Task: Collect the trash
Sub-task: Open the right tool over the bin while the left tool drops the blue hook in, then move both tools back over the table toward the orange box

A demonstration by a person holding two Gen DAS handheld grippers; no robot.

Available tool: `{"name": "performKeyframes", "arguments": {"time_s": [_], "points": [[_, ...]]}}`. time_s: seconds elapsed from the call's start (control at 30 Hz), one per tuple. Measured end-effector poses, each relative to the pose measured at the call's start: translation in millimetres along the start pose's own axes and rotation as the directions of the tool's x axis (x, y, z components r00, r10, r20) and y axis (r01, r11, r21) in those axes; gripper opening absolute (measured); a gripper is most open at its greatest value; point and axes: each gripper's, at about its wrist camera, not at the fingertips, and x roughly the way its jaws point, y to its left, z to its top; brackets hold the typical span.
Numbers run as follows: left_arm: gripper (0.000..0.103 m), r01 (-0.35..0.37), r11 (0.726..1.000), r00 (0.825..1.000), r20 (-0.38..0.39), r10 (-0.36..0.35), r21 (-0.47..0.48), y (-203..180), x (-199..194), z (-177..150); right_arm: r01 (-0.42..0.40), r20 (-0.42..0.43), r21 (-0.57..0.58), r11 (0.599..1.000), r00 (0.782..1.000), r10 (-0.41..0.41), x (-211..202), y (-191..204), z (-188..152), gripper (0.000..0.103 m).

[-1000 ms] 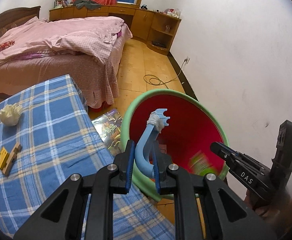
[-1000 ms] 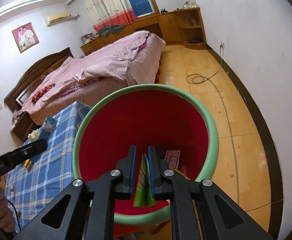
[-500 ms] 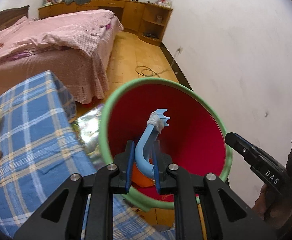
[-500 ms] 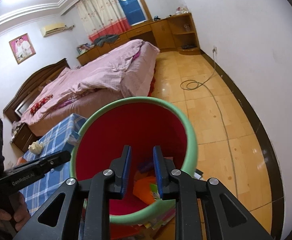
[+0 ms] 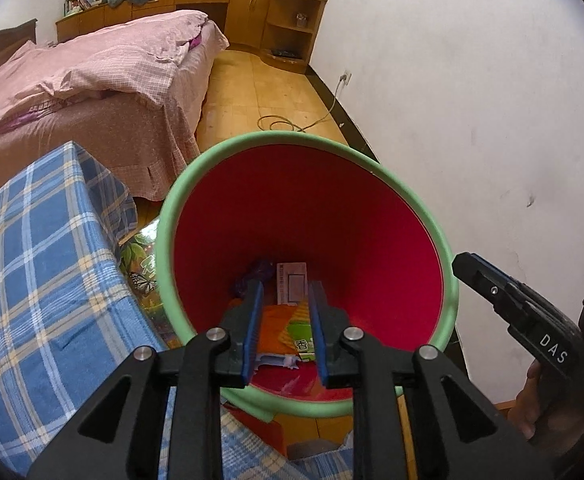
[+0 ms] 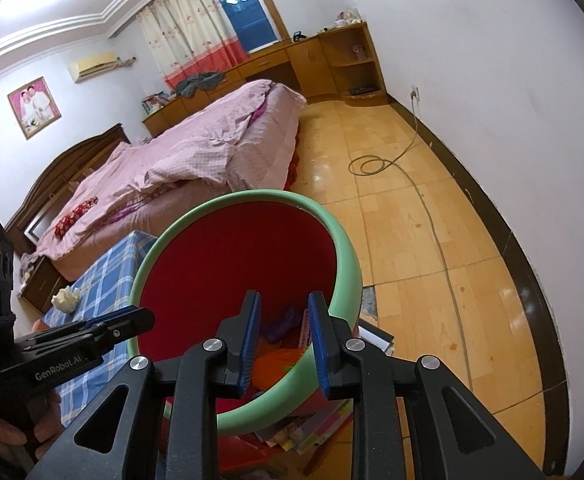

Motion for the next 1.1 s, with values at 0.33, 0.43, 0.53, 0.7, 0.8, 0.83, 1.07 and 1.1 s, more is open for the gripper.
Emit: {"name": "performKeyframes", "arguments": {"time_s": [0.33,0.43,0.53,0.7,0.8,0.83,1.07,1.1], "points": [[0.038,-0.056,0.996,0.998,0.020,0.057,-0.070,38,-34,-9,-0.023,-0.020,-0.033,0.999,1.000,0.022,-3,23,-3,0.045],[0.048,-0.083,0.991,0.996,0.024,0.086,-0.104,57,-47,-15,-0.035,-0.026,-0.045,0.998,0.999,0.034,-3,35,-5,0.060],[0.057,-0.099,0.984,0.994,0.030,0.105,-0.150,76,-60,-20,-0.041,-0.033,-0.066,0.997,0.999,0.038,-4,50,-7,0.061],[0.061,-0.125,0.968,0.989,0.045,0.138,-0.217,112,-82,-26,-0.052,-0.054,-0.096,0.994,0.997,0.047,-1,76,-12,0.061],[0.072,-0.172,0.957,0.979,0.063,0.192,-0.235,132,-97,-32,-0.064,-0.062,-0.114,0.991,0.996,0.057,0,92,-15,0.073],[0.072,-0.186,0.953,0.976,0.068,0.207,-0.240,140,-102,-34,-0.071,-0.063,-0.121,0.990,0.996,0.063,1,98,-16,0.077],[0.079,-0.306,0.909,0.936,0.083,0.341,-0.283,197,-125,-47,-0.108,-0.092,-0.160,0.981,0.991,0.094,12,134,-21,0.079],[0.079,-0.317,0.904,0.932,0.084,0.354,-0.287,203,-128,-49,-0.112,-0.096,-0.166,0.980,0.991,0.097,13,139,-22,0.079]]}}
